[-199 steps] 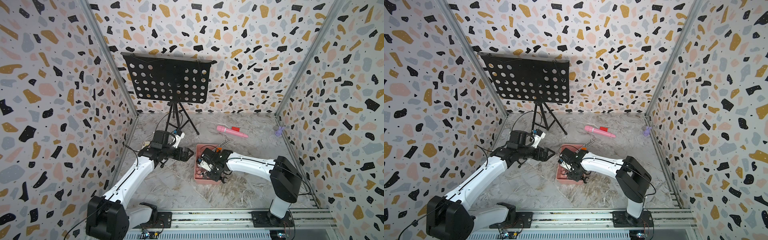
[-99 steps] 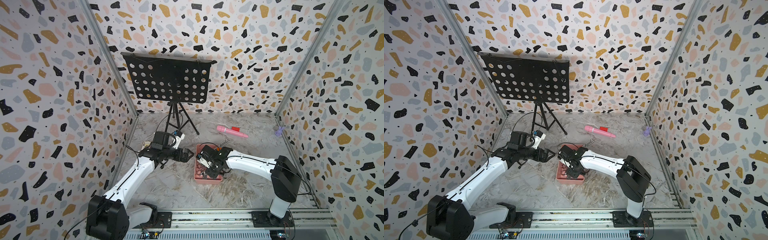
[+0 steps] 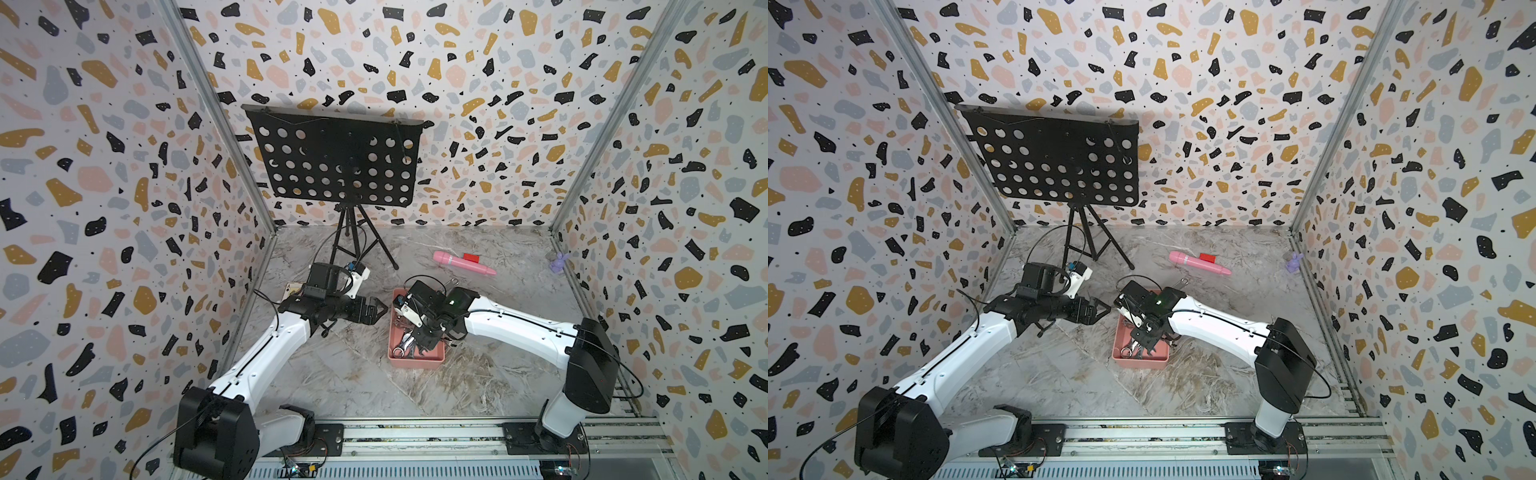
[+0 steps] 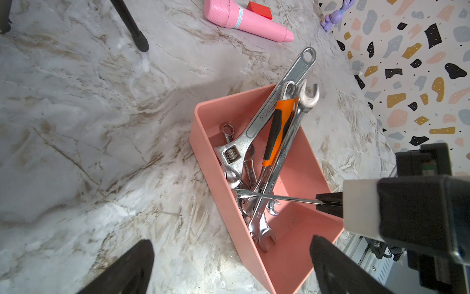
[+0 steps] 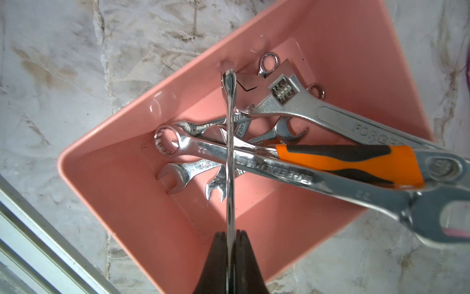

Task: Take out the wrench from the storage box
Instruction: Pick up the wrench from the storage box.

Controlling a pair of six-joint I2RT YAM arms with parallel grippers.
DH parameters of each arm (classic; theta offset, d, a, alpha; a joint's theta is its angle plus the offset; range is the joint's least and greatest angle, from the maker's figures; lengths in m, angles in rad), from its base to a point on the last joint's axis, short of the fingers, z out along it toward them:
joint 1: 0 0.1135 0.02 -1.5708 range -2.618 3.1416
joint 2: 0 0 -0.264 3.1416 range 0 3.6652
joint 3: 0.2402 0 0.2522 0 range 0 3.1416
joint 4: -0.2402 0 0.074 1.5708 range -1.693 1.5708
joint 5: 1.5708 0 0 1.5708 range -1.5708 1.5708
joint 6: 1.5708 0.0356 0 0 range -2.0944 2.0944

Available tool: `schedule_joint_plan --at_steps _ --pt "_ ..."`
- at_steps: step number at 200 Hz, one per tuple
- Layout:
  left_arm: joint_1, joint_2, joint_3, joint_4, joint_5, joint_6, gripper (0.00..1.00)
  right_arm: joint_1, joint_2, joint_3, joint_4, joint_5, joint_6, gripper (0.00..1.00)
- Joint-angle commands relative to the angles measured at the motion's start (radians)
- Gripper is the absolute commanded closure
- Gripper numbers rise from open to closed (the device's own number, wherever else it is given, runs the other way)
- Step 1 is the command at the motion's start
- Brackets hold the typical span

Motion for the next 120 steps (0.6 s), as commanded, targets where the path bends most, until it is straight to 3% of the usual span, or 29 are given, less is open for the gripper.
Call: schedule_joint_plan --at_steps 1,120 --pt "0.005 -0.009 0.013 0.016 0.007 0.002 0.0 0.002 -0.061 0.046 -0.011 0.02 0.008 1.0" --pt "0.006 0.001 0.027 0.009 0.003 0.012 0.0 -0.046 -0.145 0.074 -0.051 0.03 0.023 1.0"
